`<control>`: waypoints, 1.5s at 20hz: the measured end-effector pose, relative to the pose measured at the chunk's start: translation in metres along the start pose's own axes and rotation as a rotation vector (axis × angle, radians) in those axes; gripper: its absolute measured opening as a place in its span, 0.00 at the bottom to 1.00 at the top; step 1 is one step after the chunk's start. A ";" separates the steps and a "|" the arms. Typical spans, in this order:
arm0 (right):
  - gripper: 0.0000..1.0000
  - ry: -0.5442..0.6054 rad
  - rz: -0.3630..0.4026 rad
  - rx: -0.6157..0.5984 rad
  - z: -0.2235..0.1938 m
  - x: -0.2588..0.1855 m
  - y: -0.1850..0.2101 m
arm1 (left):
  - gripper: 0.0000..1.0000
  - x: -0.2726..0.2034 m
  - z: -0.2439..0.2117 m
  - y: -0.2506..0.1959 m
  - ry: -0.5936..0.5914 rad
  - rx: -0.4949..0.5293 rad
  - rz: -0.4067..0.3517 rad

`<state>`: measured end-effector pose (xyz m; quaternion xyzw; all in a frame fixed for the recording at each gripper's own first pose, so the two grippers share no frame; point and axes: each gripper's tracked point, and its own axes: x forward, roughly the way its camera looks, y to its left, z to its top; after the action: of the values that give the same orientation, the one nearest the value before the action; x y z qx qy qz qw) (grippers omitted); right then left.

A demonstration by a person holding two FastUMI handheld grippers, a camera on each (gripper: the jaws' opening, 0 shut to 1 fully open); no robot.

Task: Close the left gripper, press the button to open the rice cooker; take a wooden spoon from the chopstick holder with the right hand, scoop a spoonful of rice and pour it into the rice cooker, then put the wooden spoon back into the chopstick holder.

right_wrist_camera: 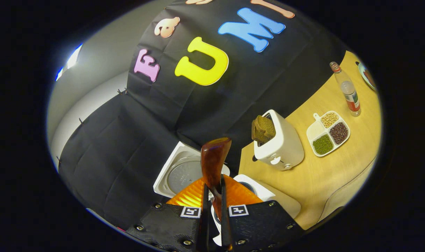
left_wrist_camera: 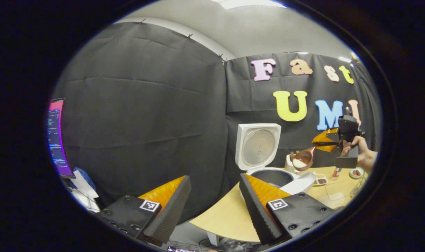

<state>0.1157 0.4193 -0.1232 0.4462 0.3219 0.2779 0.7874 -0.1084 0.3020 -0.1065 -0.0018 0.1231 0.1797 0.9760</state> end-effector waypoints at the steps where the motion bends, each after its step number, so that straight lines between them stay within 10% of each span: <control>1: 0.14 0.005 -0.001 -0.019 -0.006 0.010 0.002 | 0.94 0.000 0.000 0.003 0.000 0.007 0.008; 10: 0.14 0.074 -0.075 -0.333 -0.057 0.061 -0.007 | 0.96 -0.009 -0.012 0.017 0.013 0.013 0.028; 30: 0.14 -0.008 -0.091 -1.431 -0.078 0.068 0.039 | 0.99 -0.006 -0.021 0.022 0.018 -0.046 0.050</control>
<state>0.0946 0.5269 -0.1366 -0.1925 0.0759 0.3862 0.8989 -0.1265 0.3197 -0.1247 -0.0229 0.1279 0.2068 0.9697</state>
